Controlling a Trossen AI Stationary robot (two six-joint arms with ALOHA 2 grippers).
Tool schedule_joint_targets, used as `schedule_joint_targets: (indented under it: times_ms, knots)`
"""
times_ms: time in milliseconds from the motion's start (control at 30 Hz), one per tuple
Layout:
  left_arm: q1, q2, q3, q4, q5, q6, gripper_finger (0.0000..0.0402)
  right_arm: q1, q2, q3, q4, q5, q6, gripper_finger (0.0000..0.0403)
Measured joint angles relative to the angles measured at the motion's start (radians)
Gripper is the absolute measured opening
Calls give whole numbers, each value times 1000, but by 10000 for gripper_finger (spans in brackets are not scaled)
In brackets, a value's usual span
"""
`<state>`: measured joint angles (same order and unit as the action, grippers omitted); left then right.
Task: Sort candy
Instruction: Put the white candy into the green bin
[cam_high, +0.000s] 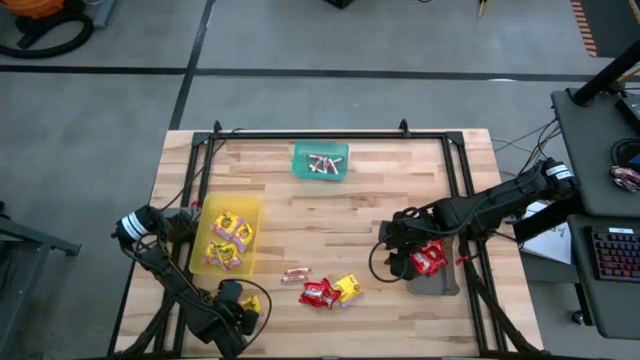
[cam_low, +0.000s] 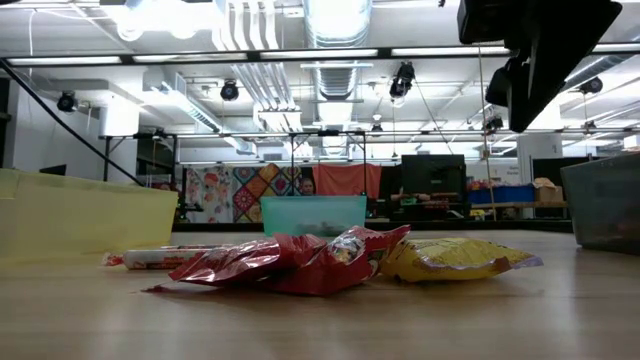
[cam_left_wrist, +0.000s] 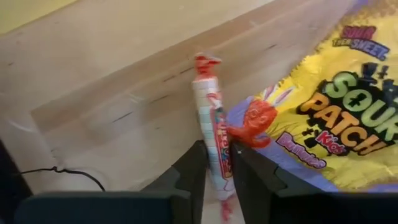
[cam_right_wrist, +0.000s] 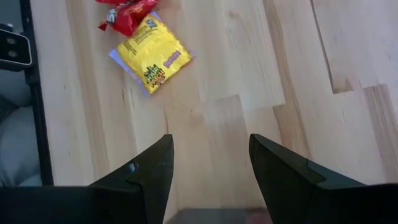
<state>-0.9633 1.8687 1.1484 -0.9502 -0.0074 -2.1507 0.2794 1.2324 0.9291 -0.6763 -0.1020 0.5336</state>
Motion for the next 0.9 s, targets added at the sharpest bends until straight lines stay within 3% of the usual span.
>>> schedule_joint_targets:
  times_ms: [200,433,500,633,800,900]
  knots:
    - [-5,-4,0,-1,1,-6,11,4,0,0,6,0,-12,201]
    - [-22,-43,62,-40,24,12,6,5,0,0,6,-1,-24,201]
    - [-28,-59,112,-72,-16,38,4,5,0,0,12,0,-37,201]
    - [-39,-86,226,-136,-246,185,3,5,7,-1,88,39,-95,201]
    - [-18,-104,311,-72,-746,511,2,5,66,-3,321,78,-246,201]
    - [23,-119,317,14,-869,784,2,9,134,-3,518,76,-339,201]
